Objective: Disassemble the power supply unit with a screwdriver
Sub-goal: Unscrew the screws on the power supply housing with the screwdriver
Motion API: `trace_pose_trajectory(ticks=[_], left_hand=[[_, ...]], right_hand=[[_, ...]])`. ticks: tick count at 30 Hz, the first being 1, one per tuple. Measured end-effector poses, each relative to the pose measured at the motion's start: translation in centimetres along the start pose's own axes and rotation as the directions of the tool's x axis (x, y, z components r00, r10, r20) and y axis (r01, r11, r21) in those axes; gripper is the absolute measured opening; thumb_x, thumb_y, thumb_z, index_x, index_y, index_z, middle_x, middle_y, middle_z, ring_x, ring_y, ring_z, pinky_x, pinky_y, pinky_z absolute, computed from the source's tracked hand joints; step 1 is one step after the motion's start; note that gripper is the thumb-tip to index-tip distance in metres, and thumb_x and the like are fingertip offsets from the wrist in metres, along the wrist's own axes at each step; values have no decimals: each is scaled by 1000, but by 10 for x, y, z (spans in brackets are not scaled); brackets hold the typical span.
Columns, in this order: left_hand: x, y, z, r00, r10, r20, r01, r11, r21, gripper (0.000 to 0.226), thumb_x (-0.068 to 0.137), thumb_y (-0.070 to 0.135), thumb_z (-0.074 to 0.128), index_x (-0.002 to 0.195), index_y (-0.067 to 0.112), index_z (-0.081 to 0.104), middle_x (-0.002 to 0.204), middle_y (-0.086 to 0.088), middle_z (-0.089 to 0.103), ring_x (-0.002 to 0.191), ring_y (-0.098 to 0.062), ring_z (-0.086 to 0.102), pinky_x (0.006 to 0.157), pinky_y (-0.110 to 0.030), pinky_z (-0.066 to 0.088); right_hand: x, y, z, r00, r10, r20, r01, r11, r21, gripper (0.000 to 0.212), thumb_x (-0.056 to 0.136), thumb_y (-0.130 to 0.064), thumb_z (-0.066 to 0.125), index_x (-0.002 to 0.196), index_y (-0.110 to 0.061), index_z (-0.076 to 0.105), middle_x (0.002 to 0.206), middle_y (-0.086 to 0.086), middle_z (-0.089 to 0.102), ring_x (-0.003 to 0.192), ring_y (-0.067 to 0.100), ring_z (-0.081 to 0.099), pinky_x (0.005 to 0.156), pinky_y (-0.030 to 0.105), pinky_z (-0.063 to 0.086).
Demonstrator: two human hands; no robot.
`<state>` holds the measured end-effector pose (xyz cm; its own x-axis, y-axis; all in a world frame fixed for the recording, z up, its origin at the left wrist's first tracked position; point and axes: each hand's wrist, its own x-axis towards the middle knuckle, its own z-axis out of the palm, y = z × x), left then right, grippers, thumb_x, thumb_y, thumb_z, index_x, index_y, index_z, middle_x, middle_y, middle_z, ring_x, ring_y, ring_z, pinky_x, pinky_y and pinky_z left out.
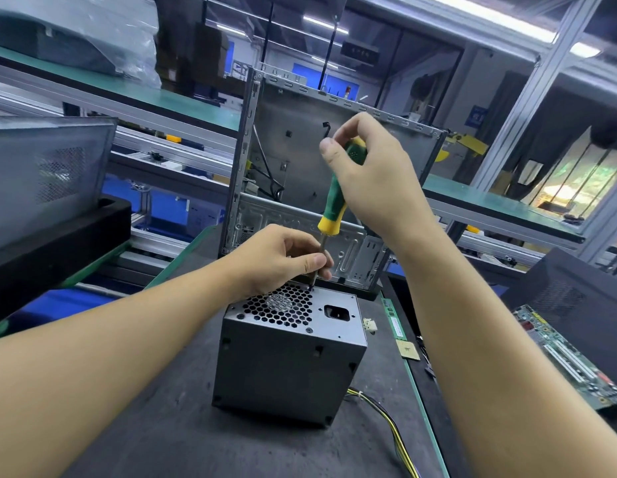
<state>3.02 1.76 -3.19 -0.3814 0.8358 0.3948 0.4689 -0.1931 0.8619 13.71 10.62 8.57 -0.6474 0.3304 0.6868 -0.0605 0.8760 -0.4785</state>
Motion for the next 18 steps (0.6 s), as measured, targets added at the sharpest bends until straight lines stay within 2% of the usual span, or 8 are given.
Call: trace_pose_trajectory(ticks=[2,3,5,8,11,13,15,18], left_hand=[[0,-1,1,999,-2,-35,2,1000,-7,8,94,13,68,94,7,73,87,-1,79,88,-12,75,79,-19,57],[1,-1,1,999,-5,-48,5,1000,-3,9,92,15,70,89,7,71,85,-2,78,85,-12,75,75,-17,57],[3,-2,1,997,-19,-70,23,999,48,17,89,20,74,83,7,65,81,-2,77,78,-11,73,69,-15,54],[5,-3,1,996,-29,-81,39,991,125,26,86,26,77,80,7,59,71,-2,70,64,-7,62,61,-14,48],[5,-2,1,998,-21,-64,29,992,127,27,84,30,78,79,12,59,64,5,63,59,-4,56,58,-14,45],[3,-1,0,999,-4,-39,9,993,116,21,87,32,76,83,16,64,70,6,67,66,-6,61,63,-17,49],[2,0,-1,1000,-2,-1,2,999,43,7,93,25,71,97,19,71,89,2,76,86,-12,70,81,-22,57],[1,-1,-1,1000,-10,15,10,1000,4,15,98,11,63,104,18,74,96,1,78,98,-11,72,91,-21,56]], right_hand=[[-1,0,1,999,-39,3,40,999,-27,5,97,-27,59,96,-25,56,82,-14,59,76,8,54,73,23,45],[-1,-1,2,999,-37,6,37,999,-35,5,97,-25,59,101,-27,56,95,-6,59,83,13,55,81,28,48],[-2,-2,3,1000,-7,29,8,1000,-27,19,94,-19,57,110,-29,56,106,1,56,87,18,56,86,37,52],[-4,-7,3,997,-1,82,4,999,-33,30,88,-17,57,114,-30,51,96,-6,56,84,16,57,78,36,52],[-4,-8,3,999,-46,3,46,997,-66,26,88,-30,65,106,-25,48,77,-12,55,75,16,58,69,35,52],[-3,-8,2,996,-82,-46,76,991,-108,31,89,-34,69,101,-22,43,73,-11,52,72,18,55,68,36,50],[-3,-7,1,996,-83,-45,77,989,-124,28,92,-28,67,102,-20,42,77,-9,55,74,21,55,71,37,50],[-2,-3,0,999,-4,-42,0,994,-109,19,94,-15,55,108,-15,42,93,0,60,81,24,56,77,41,51]])
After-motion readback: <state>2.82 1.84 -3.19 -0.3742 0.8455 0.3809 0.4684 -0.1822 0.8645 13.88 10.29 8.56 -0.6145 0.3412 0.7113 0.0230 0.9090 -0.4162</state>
